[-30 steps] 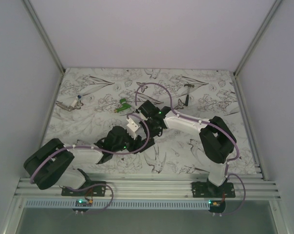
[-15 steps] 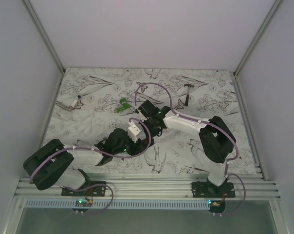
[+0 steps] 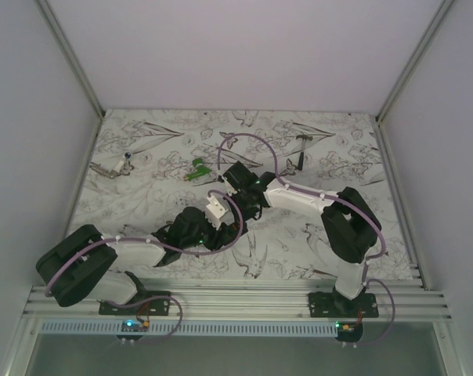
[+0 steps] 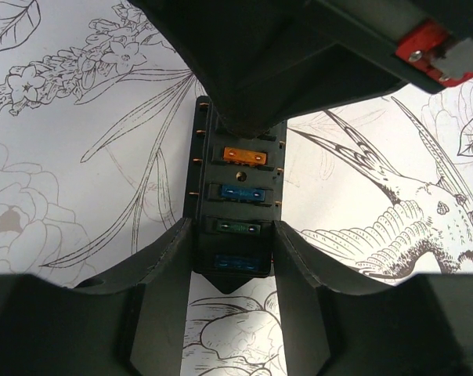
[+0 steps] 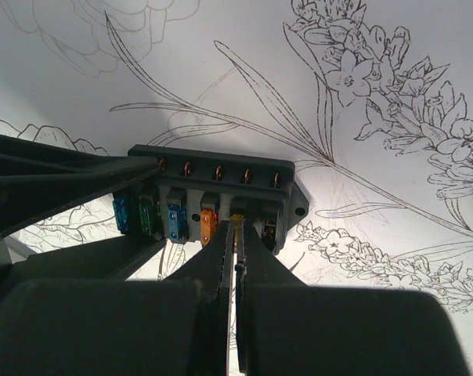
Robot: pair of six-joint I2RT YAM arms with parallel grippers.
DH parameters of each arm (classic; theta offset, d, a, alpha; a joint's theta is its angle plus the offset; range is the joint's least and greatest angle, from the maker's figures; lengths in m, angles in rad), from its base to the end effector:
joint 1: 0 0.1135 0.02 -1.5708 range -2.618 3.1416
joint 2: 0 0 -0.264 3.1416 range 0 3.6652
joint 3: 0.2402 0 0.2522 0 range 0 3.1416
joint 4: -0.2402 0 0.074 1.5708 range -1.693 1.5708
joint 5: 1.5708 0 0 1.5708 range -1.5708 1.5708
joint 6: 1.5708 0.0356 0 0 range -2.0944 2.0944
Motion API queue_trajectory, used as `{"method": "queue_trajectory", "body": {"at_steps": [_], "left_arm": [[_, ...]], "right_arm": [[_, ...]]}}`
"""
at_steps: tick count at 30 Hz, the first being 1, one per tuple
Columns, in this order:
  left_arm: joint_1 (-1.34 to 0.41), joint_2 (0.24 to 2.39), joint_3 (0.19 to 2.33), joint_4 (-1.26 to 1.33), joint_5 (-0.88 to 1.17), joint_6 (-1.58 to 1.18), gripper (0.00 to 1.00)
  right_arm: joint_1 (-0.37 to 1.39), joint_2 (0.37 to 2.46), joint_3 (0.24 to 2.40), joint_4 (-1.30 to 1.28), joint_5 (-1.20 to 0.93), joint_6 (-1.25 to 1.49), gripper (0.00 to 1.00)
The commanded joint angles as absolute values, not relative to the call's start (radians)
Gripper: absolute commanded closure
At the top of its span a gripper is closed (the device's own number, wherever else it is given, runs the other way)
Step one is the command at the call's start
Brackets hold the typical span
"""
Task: Snap on the fuse box
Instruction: Install the fuse at the fuse box base.
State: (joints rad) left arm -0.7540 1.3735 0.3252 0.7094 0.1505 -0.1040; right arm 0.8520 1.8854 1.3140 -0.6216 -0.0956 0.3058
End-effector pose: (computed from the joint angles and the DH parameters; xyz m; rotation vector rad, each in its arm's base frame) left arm 0.1753 -0.1719 0.1537 0.7286 1.8331 -0.7150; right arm 0.2480 0.2886 0.1808 -0.7933 2.7358 0.4120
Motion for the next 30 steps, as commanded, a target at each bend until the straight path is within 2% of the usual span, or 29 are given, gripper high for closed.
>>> {"method": "queue_trajectory", "body": {"at_steps": [1, 10, 19, 26, 30], "left_arm": [[-0.761, 1.373, 0.314, 0.698, 0.114, -0.119, 0.67], [-0.759, 1.403, 0.316, 0.683, 0.090, -0.143, 0.70], [-0.725, 1.443, 0.329, 0.657, 0.114, -0.188, 0.72], [-0.724, 1.406, 0.315, 0.643, 0.126, -0.171, 0.72], [-0.721, 1.406, 0.314, 0.634, 0.114, -0.180, 0.72]], "right_arm": [[0.861, 2.000, 1.166, -0.739, -0.063, 0.288, 1.00], [0.863, 2.083, 1.202, -0.737, 0.052, 0.271, 1.00], [0.888, 2.014, 1.008, -0.732, 0.018, 0.271, 1.00], [0.847, 2.148, 1.161, -0.743, 0.070, 0.244, 1.00], [0.795, 2.149, 1.127, -0.774, 0.125, 0.253, 1.00]]}}
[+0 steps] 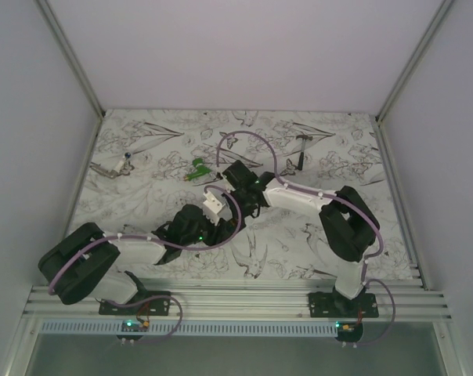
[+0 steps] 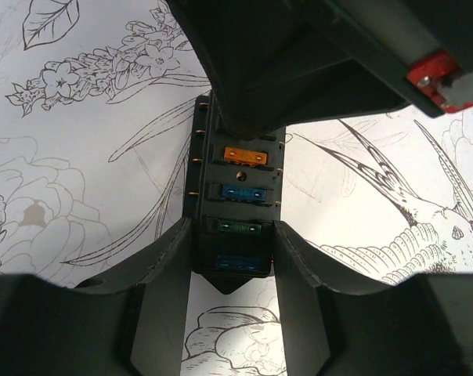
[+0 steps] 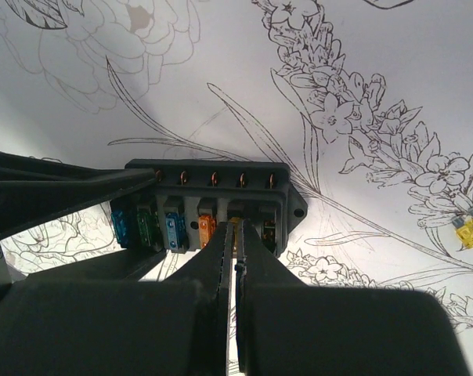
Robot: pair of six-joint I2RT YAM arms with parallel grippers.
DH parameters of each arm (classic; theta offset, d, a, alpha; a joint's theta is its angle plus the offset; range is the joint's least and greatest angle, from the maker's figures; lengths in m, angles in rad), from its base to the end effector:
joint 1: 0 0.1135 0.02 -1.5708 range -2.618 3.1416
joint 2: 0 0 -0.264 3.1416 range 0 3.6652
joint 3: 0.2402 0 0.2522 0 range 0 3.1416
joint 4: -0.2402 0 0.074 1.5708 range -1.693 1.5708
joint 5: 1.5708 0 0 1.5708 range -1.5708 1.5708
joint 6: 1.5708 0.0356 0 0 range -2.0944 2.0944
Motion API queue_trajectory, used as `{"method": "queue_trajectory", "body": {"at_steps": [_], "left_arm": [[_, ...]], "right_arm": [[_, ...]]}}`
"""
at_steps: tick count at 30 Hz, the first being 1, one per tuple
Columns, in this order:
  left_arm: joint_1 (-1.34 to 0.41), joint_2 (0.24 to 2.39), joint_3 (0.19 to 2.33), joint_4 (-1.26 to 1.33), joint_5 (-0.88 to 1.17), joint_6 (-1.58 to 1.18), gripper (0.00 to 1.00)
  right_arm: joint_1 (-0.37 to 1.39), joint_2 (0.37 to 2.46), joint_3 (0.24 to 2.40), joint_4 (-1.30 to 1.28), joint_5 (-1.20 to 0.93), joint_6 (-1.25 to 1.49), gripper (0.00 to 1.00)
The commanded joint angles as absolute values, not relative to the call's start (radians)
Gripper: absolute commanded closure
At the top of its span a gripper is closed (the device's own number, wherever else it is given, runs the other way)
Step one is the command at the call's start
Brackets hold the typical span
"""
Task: Snap on the fuse box
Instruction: Install the fuse at the fuse box base.
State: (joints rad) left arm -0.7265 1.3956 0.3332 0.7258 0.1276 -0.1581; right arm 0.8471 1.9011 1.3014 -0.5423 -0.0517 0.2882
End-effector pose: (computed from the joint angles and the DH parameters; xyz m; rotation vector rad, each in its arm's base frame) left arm 0.1830 -0.1687 0.1526 0.6377 1.8646 -0.7115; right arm 0.2550 0.2914 0.1749 -0.7823 2.6696 0.3863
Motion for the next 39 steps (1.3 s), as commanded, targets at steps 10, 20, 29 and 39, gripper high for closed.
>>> {"method": "queue_trajectory", "body": {"at_steps": [10, 20, 29, 39], "left_arm": [[-0.706, 1.397, 0.314, 0.617, 0.137, -0.184, 0.74], [-0.693, 1.388, 0.280, 0.608, 0.147, -0.191, 0.76], [-0.692, 1.387, 0.283, 0.606, 0.178, -0.183, 0.76], [-0.687, 1.384, 0.283, 0.606, 0.185, -0.184, 0.77]], "right_arm": [[0.765, 2.134, 1.163, -0.834, 0.166, 0.258, 1.00], [0.770, 2.134, 1.146, -0.928, 0.258, 0.239, 1.00], [0.802, 2.303, 1.379, -0.992, 0.356, 0.212, 1.00], [0.834, 2.223, 1.167, -1.027, 0.384, 0.270, 1.00]]}}
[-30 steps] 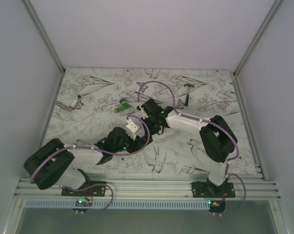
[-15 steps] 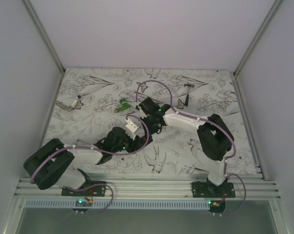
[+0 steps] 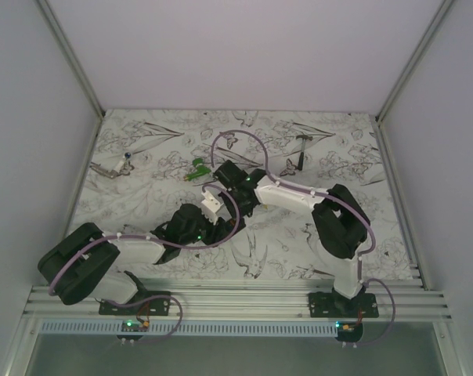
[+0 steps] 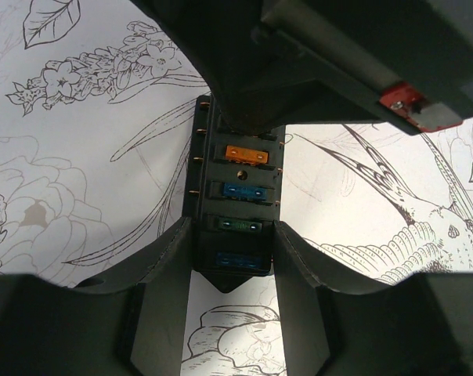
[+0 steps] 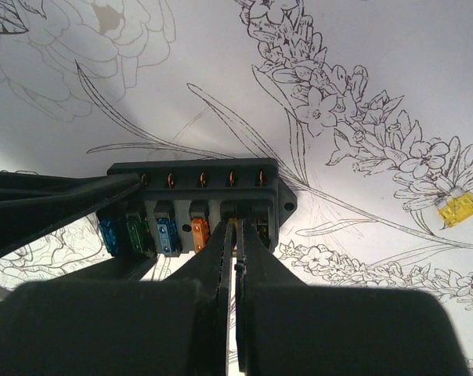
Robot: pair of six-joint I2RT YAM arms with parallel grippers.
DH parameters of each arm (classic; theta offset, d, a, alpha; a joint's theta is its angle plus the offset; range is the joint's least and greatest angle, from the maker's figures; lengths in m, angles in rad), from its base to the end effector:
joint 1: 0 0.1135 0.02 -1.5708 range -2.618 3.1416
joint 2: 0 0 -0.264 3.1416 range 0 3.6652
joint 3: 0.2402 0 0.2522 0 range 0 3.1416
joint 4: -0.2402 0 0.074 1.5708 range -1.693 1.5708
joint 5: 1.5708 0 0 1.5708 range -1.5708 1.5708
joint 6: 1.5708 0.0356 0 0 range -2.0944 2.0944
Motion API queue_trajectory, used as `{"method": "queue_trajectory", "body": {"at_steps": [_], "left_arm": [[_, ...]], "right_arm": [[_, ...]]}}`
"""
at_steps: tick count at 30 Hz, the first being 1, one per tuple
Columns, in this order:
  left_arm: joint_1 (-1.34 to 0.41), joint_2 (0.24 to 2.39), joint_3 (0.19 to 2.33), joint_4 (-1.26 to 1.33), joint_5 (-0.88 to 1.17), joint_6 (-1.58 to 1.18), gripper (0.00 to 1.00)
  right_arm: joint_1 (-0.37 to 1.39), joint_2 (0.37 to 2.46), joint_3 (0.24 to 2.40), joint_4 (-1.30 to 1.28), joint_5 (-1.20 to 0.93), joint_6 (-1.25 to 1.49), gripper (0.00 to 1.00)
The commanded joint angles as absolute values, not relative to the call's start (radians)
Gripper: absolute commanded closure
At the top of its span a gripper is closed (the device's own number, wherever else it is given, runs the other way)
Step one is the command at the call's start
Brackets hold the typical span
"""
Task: Snap on the fuse box
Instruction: Install the fuse at the fuse box base.
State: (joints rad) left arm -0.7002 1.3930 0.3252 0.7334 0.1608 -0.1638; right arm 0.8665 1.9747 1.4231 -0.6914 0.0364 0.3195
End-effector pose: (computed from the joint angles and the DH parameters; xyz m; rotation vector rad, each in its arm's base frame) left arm 0.1853 -0.1636 0.1518 0.6299 1.8666 -0.7296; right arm 0.2594 0.3033 0.1752 -0.7592 2.7381 0.2197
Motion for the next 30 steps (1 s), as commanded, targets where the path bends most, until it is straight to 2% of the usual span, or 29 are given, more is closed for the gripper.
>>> {"method": "queue_trajectory", "body": {"at_steps": [1, 7, 10, 16, 23, 30], "left_arm": [[-0.687, 1.385, 0.283, 0.606, 0.189, -0.183, 0.77], [-0.688, 1.382, 0.284, 0.606, 0.202, -0.182, 0.78], [-0.688, 1.379, 0.284, 0.607, 0.205, -0.182, 0.78], [-0.687, 1.366, 0.279, 0.606, 0.206, -0.180, 0.79], [-0.688, 1.338, 0.271, 0.604, 0.232, -0.176, 0.78], [-0.692, 1.294, 0.257, 0.601, 0.240, -0.171, 0.74]], "right_arm": [[0.838, 2.244, 1.190, -1.025, 0.390, 0.268, 1.00], [0.864, 2.388, 1.418, -1.044, 0.440, 0.239, 1.00], [0.878, 2.399, 1.351, -1.053, 0.431, 0.249, 1.00], [0.916, 2.312, 1.163, -1.044, 0.344, 0.277, 1.00], [0.919, 2.195, 1.385, -0.993, 0.217, 0.261, 1.00], [0.919, 2.053, 1.436, -0.950, 0.149, 0.298, 0.96]]}}
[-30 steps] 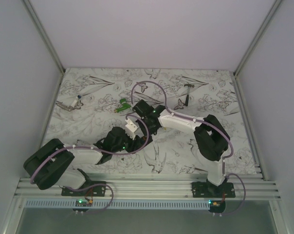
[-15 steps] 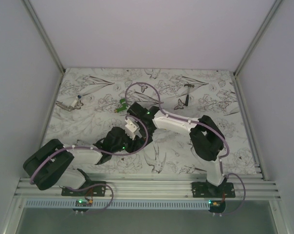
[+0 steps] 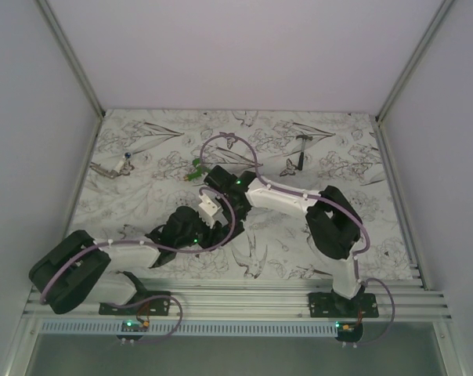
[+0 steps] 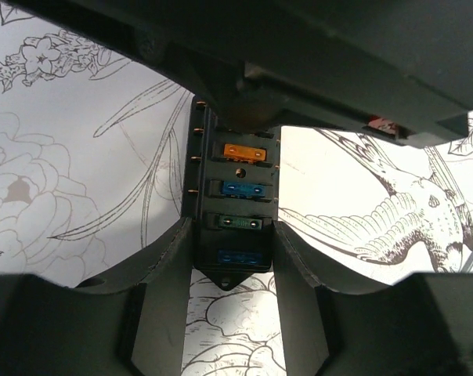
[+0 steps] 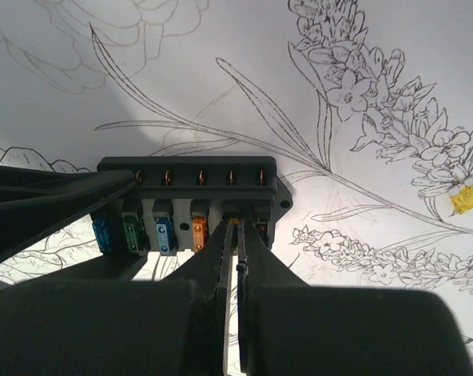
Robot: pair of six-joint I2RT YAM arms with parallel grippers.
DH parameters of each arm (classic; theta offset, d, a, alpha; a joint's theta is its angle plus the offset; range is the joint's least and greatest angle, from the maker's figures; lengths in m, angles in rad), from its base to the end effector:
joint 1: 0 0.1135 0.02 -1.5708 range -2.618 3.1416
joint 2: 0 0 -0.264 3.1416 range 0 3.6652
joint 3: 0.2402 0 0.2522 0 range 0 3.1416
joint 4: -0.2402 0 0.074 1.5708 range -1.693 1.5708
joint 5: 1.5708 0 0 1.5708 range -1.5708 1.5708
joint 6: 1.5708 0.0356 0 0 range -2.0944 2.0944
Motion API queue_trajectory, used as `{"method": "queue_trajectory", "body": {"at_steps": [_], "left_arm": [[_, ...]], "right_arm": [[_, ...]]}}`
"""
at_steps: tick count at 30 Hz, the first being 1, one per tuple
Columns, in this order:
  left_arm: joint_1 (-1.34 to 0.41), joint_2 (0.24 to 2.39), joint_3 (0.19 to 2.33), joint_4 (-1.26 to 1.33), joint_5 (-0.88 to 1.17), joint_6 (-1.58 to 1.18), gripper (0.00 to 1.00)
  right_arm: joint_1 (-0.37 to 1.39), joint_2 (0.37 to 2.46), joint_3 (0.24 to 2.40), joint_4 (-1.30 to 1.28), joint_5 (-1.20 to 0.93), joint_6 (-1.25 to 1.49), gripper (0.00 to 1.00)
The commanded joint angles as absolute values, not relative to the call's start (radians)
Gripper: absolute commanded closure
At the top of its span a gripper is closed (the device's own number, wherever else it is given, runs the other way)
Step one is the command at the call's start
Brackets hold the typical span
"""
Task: Snap on the fuse box
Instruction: Install the fuse at the fuse box base.
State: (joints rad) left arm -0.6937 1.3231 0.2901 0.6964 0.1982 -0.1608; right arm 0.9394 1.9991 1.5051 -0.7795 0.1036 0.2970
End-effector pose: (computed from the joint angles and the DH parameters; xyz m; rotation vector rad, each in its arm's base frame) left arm 0.1763 -0.1557 0.1538 0.6530 1.8646 -0.7577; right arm 0.2425 0.3254 0.1857 -0.8748 2.6990 0.1264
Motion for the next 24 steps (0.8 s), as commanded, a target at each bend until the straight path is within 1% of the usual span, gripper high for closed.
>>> {"method": "queue_trajectory", "body": {"at_steps": [1, 5, 7, 11, 14, 19, 20, 22, 24], "left_arm": [[-0.693, 1.293, 0.256, 0.601, 0.242, -0.171, 0.73], [-0.695, 1.285, 0.255, 0.596, 0.244, -0.172, 0.67], [-0.695, 1.281, 0.251, 0.591, 0.238, -0.170, 0.61], [-0.698, 1.200, 0.241, 0.573, 0.226, -0.166, 0.47], [-0.699, 1.152, 0.239, 0.543, 0.221, -0.160, 0.39], [-0.698, 1.084, 0.235, 0.494, 0.199, -0.164, 0.29], [-0.698, 1.075, 0.235, 0.485, 0.188, -0.170, 0.27], [-0.699, 1.054, 0.239, 0.462, 0.164, -0.189, 0.21], [-0.695, 1.037, 0.248, 0.435, 0.118, -0.232, 0.16]], "right_arm": [[0.919, 2.039, 1.435, -0.939, 0.147, 0.306, 0.94], [0.919, 1.989, 1.437, -0.900, 0.136, 0.326, 0.90], [0.919, 1.972, 1.444, -0.884, 0.130, 0.333, 0.89], [0.919, 1.943, 1.452, -0.848, 0.116, 0.349, 0.88], [0.918, 1.920, 1.457, -0.827, 0.110, 0.361, 0.86], [0.918, 1.886, 1.457, -0.814, 0.101, 0.365, 0.76], [0.919, 1.879, 1.455, -0.812, 0.100, 0.366, 0.73], [0.915, 1.859, 1.445, -0.806, 0.104, 0.370, 0.64], [0.902, 1.833, 1.428, -0.796, 0.108, 0.370, 0.60]]}}
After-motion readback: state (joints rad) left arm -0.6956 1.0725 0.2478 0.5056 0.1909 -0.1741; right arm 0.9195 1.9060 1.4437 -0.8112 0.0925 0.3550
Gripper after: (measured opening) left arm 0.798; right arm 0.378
